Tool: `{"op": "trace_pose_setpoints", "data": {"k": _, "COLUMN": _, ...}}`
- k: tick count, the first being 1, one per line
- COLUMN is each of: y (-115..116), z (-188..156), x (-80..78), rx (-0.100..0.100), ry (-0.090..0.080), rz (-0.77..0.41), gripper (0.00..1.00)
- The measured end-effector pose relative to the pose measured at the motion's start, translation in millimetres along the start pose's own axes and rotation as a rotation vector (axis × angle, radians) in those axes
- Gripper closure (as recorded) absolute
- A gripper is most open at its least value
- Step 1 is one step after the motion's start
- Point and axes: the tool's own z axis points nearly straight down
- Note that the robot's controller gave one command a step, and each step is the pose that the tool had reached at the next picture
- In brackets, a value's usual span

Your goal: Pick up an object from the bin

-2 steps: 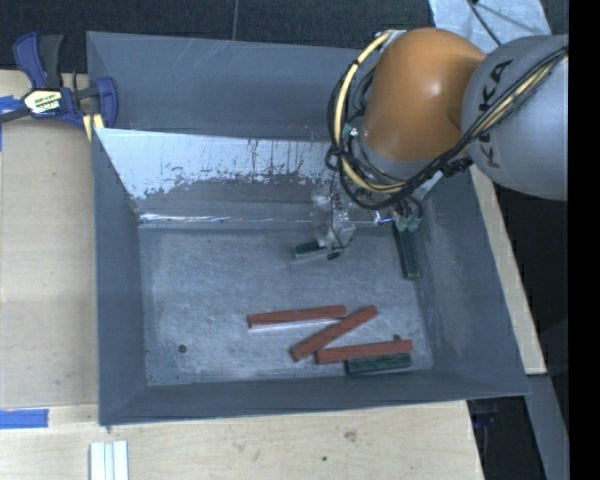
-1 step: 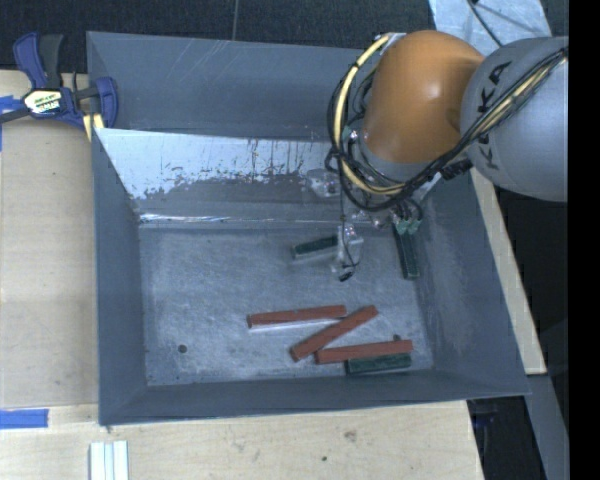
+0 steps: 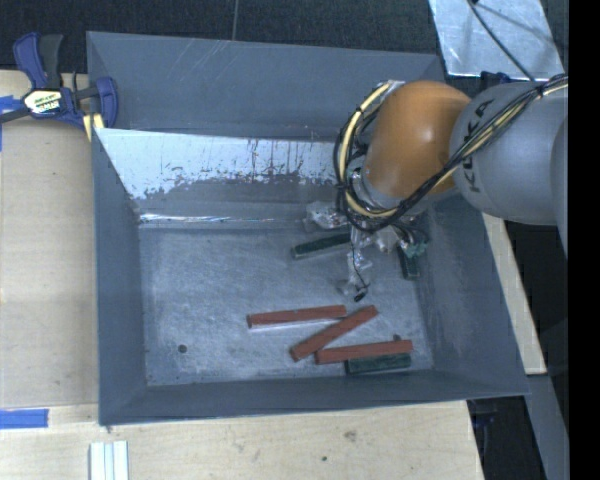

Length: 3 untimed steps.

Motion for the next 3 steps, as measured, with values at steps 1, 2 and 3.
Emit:
{"op": "trace_pose_setpoints", "data": {"k": 1, "y": 0.3, "z": -4.4, "x": -2.6, "rx": 0.002, "ry": -0.007, "rz": 0.001, "gripper": 1.0}}
{"op": "trace_pose_setpoints", "data": {"k": 2, "y": 1.5, "z": -143.0, "x": 4.0, "rx": 0.003, "ry": -0.008, "rz": 0.017, "gripper": 1.0}}
{"op": "trace_pose_setpoints", "data": {"k": 3, "y": 21.6, "z": -194.5, "x": 52.5, "rx": 0.004, "ry": -0.007, "rz": -0.114, "gripper": 1.0}}
